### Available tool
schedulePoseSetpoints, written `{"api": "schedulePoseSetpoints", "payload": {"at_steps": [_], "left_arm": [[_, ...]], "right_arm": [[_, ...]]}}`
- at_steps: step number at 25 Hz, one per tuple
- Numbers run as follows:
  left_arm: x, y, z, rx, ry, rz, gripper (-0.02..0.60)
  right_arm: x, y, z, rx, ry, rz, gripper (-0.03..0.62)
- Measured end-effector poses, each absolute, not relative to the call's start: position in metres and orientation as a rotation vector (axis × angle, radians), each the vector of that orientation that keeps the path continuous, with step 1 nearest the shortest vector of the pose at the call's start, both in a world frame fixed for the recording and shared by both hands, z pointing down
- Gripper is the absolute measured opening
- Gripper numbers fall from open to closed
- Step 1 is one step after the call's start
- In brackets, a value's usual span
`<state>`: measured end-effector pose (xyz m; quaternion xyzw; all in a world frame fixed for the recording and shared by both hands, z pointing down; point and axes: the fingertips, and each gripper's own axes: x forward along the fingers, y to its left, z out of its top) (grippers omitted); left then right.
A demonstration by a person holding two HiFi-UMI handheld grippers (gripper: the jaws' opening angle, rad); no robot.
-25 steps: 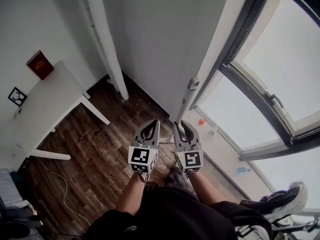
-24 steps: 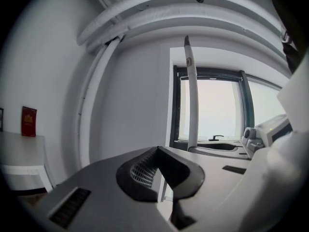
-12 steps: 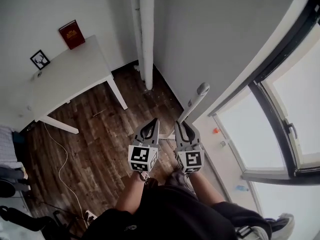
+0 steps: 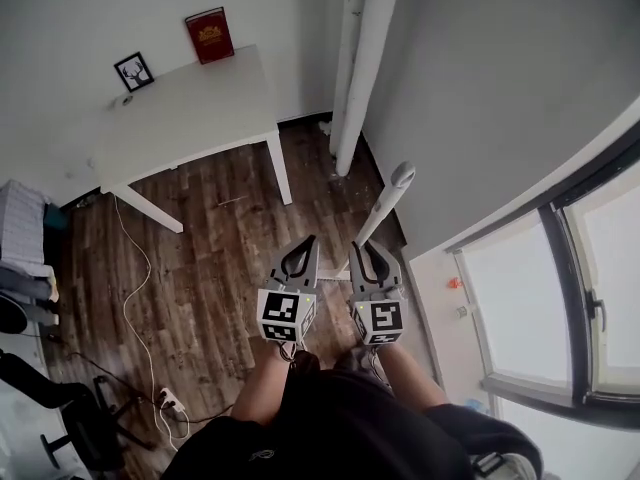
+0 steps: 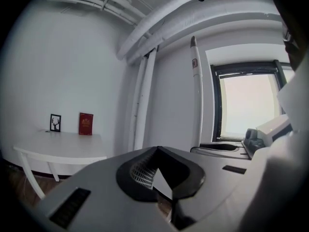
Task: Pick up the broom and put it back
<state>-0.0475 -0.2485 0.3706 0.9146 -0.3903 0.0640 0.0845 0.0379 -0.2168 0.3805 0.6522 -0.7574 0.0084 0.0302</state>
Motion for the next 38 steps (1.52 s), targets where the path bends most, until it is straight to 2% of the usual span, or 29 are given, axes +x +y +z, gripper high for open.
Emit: {"api": "schedulePoseSetpoints", "payload": {"at_steps": [8, 22, 28, 33, 38], "left_arm": [[-0.076, -0.258, 0.38, 2.687, -1.212, 0.195, 0.0], [-0.18, -0.297, 0.418, 2.597, -1.272, 0.213, 0.0], [-0.2, -0.303, 0.429, 2.587, -1.254, 0.246, 0.0], [-0.208, -0.329, 0.459, 2.556, -1.289, 0.274, 0.0], [-0.207, -0.366, 0.523, 2.468, -1.362, 0.28, 0.0]], "right_arm": [[-0.001, -0.234, 0.396, 1.912, -2.394, 0.058, 0.089], [-0.075, -0.282, 0.455, 1.803, -2.337, 0.094, 0.089], [-0.098, -0.295, 0.466, 1.778, -2.343, 0.114, 0.089], [-0.112, -0.322, 0.485, 1.735, -2.375, 0.142, 0.089], [-0.109, -0.352, 0.535, 1.653, -2.409, 0.223, 0.089]]}}
